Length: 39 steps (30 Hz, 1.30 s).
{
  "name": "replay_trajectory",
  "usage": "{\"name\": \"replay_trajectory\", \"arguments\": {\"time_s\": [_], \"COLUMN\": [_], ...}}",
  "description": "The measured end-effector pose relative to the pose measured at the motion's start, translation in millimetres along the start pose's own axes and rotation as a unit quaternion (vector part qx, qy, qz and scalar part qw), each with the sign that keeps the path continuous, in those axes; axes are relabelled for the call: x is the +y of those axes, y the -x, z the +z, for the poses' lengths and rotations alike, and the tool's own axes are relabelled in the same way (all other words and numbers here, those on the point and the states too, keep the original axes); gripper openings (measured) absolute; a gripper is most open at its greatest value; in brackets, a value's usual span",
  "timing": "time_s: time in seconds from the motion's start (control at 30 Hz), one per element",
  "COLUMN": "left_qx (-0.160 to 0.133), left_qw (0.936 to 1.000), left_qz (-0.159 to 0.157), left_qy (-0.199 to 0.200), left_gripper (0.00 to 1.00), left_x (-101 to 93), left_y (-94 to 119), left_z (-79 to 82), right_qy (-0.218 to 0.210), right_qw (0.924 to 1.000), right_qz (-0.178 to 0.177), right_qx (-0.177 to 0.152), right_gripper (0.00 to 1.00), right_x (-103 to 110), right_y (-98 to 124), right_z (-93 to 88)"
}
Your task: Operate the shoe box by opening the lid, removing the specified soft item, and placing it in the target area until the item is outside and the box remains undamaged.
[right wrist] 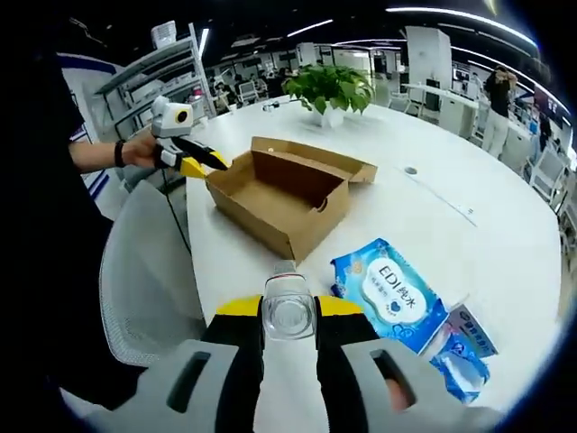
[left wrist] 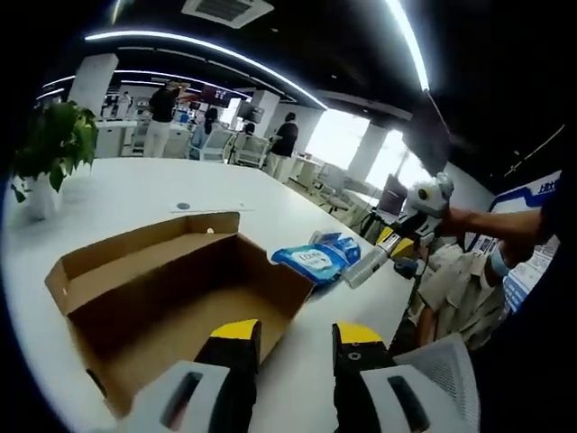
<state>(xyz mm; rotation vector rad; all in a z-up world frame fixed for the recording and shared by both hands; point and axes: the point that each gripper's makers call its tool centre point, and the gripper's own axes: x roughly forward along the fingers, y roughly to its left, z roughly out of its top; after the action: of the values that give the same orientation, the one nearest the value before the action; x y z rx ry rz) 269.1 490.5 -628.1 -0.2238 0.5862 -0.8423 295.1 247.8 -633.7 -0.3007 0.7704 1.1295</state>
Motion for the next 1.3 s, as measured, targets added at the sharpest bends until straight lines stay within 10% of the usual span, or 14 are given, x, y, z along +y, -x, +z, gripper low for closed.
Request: {"name": "replay_trajectory", "arguments": {"time_s": [1.0, 1.3], "left_qx": [-0.013, -0.015], "left_qw": [0.9983, 0.9977], "left_qz": [0.046, 0.055], "left_qy": [0.032, 0.036], "left_gripper": [0.31, 0.31], "left_x": [24.4, 31.0], "left_y": [26, 32], "left_z": [-9.6, -9.0], "right_qy": [0.114, 0.178], "right_qw": [0.9783, 0.9441], "right_qz": [-0.08, -0.104], "right_qx": [0.154, 0.257], "right_gripper": [0.18, 0.18], "right_x": [-131, -168], "right_y": [9, 7], "right_z": [15.3, -2.8]}}
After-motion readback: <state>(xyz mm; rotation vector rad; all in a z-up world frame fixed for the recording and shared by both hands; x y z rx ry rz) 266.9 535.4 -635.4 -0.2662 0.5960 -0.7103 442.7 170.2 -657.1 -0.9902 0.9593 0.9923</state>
